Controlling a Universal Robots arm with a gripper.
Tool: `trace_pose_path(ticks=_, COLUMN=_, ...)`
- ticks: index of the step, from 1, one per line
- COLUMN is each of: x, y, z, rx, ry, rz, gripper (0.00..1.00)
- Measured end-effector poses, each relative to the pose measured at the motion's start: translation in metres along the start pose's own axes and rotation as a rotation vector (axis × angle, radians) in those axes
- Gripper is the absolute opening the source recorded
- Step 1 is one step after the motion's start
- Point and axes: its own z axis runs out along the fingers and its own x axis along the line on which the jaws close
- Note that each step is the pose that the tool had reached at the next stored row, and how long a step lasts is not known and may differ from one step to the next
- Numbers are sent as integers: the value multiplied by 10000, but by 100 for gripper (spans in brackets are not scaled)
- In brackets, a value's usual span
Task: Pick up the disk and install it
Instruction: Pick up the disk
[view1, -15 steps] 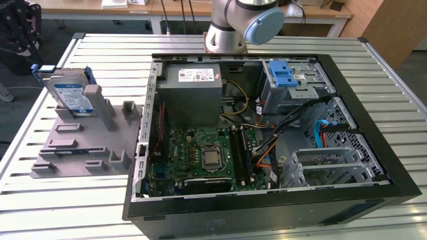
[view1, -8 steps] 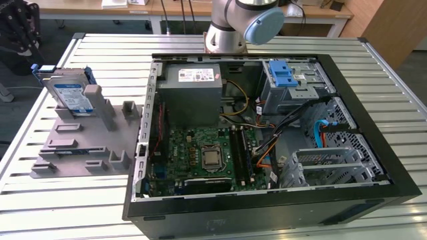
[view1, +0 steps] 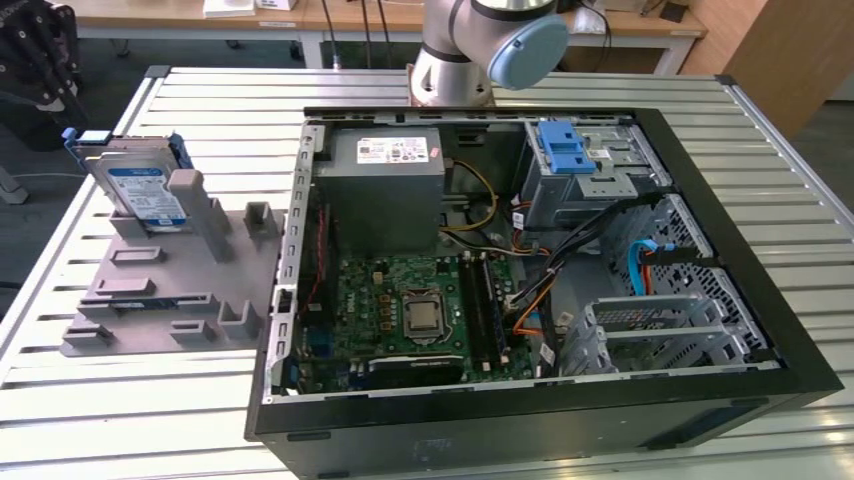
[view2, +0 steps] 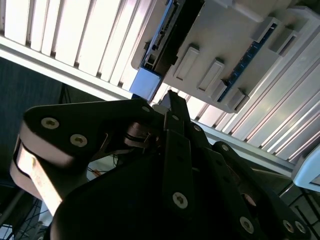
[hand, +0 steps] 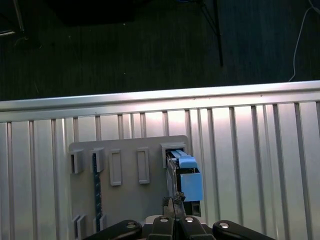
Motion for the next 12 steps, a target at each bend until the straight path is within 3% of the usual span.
trace_pose_path(ticks=12, x=-12, y=2, z=23, rx=80, ry=-17, rz=-14, gripper=11)
